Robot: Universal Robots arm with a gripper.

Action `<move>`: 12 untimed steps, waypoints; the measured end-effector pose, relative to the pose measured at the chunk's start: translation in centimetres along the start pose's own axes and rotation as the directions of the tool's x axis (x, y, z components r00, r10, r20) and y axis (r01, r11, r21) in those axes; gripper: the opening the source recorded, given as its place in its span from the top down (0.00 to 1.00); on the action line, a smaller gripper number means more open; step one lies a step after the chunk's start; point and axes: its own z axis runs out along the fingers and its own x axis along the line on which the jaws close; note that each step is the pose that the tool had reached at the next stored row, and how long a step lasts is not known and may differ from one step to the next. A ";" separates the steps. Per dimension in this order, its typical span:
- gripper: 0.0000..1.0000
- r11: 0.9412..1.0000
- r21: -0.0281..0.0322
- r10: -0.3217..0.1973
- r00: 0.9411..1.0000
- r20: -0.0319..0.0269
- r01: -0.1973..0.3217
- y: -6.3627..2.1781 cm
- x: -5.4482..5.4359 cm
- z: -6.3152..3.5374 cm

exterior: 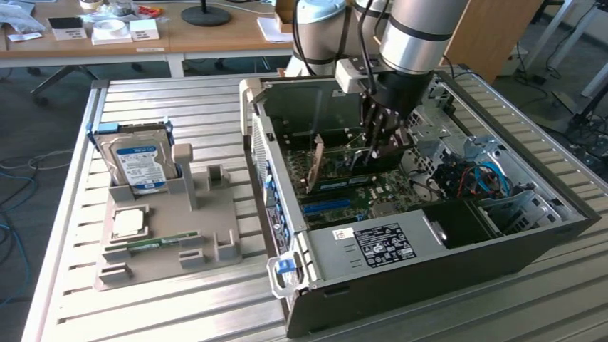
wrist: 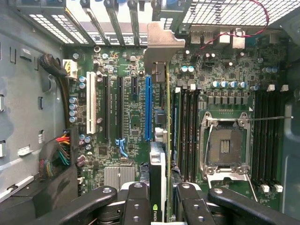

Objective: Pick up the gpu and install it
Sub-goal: 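Insert the gpu into the slot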

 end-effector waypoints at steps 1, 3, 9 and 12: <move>0.73 1.000 0.000 0.000 1.000 0.000 0.000 0.06 0.0 0.01; 0.73 1.000 0.000 0.000 1.000 0.000 0.000 0.21 0.0 0.05; 0.73 1.000 0.000 0.000 1.000 0.000 0.000 0.32 0.0 0.05; 0.73 1.000 0.000 0.000 1.000 0.000 0.000 0.32 0.0 0.08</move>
